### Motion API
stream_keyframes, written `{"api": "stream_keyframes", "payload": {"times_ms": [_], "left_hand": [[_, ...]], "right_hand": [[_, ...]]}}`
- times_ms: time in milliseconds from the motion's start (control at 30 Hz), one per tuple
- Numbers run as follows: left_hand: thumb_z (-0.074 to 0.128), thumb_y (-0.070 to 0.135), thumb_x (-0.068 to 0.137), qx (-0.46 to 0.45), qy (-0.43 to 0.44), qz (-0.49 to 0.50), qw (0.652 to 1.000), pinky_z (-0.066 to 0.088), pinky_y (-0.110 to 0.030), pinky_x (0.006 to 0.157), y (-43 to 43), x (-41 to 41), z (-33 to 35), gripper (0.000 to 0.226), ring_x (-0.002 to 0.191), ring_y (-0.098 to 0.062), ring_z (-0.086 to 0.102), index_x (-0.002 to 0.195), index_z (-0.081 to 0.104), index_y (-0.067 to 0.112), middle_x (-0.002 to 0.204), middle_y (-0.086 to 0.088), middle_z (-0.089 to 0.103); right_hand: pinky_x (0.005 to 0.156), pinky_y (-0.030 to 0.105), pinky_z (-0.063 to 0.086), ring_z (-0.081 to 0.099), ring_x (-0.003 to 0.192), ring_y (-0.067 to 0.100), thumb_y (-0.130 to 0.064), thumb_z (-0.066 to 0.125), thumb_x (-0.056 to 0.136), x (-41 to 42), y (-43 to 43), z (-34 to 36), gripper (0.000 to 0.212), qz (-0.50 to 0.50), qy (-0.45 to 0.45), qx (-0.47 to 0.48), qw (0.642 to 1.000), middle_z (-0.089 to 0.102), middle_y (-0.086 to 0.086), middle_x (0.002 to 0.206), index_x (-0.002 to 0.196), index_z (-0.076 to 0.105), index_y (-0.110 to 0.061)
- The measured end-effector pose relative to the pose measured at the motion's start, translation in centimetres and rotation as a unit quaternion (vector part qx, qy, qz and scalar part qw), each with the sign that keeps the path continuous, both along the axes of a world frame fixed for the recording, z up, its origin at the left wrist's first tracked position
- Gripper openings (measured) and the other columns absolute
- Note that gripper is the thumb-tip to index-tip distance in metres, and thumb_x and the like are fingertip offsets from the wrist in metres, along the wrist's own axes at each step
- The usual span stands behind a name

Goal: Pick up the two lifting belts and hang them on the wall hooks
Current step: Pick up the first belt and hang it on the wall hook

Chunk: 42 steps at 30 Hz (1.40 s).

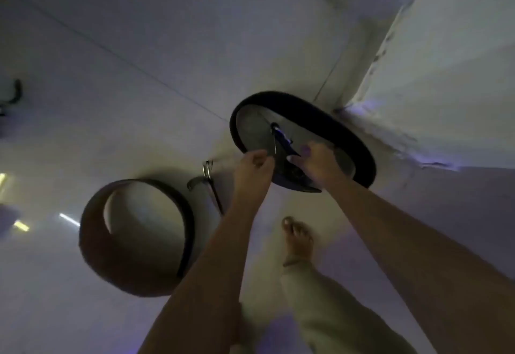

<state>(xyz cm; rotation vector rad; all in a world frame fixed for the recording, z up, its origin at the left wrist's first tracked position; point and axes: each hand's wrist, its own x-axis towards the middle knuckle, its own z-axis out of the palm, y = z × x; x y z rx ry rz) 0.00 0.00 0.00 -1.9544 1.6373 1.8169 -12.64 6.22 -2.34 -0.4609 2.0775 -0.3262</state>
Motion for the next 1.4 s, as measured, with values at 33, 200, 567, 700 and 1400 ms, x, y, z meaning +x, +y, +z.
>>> {"api": "stream_keyframes", "payload": {"times_ms": [33,200,567,700,1400], "left_hand": [[0.054,0.016,0.089,0.005,0.005,0.002,1.000,0.042,-0.016,0.070,0.0,-0.3,-1.2,0.030,0.095,-0.016,0.058,0.116,0.062,0.005,0.099,-0.002,0.062],[0.053,0.014,0.088,0.033,0.025,0.046,0.998,0.041,-0.005,0.054,0.9,-0.7,-4.6,0.026,0.069,-0.004,0.053,0.111,0.063,0.004,0.077,0.008,0.058],[0.068,0.028,0.081,0.079,0.195,0.057,0.976,0.056,-0.028,0.075,0.4,-3.2,22.3,0.035,0.093,-0.024,0.069,0.109,0.064,0.008,0.101,-0.008,0.071],[0.067,0.019,0.084,0.013,0.313,0.026,0.949,0.056,-0.035,0.078,0.5,-3.6,38.6,0.022,0.089,-0.027,0.068,0.102,0.062,0.007,0.098,-0.012,0.070],[0.063,0.027,0.087,-0.129,0.631,-0.241,0.726,0.057,-0.036,0.081,17.7,-3.7,89.1,0.028,0.089,-0.020,0.071,0.108,0.067,0.008,0.102,-0.011,0.073]], "right_hand": [[0.054,0.014,0.033,0.057,0.090,0.025,-0.027,0.065,0.084,0.2,-0.1,-1.3,0.016,0.017,0.000,0.006,1.000,0.059,0.006,0.077,0.076,0.059,-0.013],[0.082,0.034,0.047,0.063,0.104,0.037,-0.014,0.052,0.089,0.7,0.6,-3.2,0.028,0.013,0.081,-0.035,0.996,0.069,0.022,0.108,0.112,0.065,-0.005],[0.090,0.045,0.053,0.066,0.091,0.032,-0.005,0.054,0.089,-0.1,2.2,27.1,0.019,-0.235,0.019,-0.251,0.939,0.070,0.014,0.093,0.099,0.069,-0.008],[0.093,0.047,0.052,0.067,0.097,0.034,-0.004,0.053,0.090,0.3,4.2,44.6,0.020,-0.299,0.000,-0.352,0.887,0.069,0.008,0.089,0.089,0.068,-0.017],[0.070,0.035,0.057,0.068,0.072,0.021,-0.025,0.073,0.078,5.9,23.2,93.3,0.011,-0.397,0.213,-0.650,0.612,0.069,0.002,0.077,0.078,0.066,-0.017]]}}
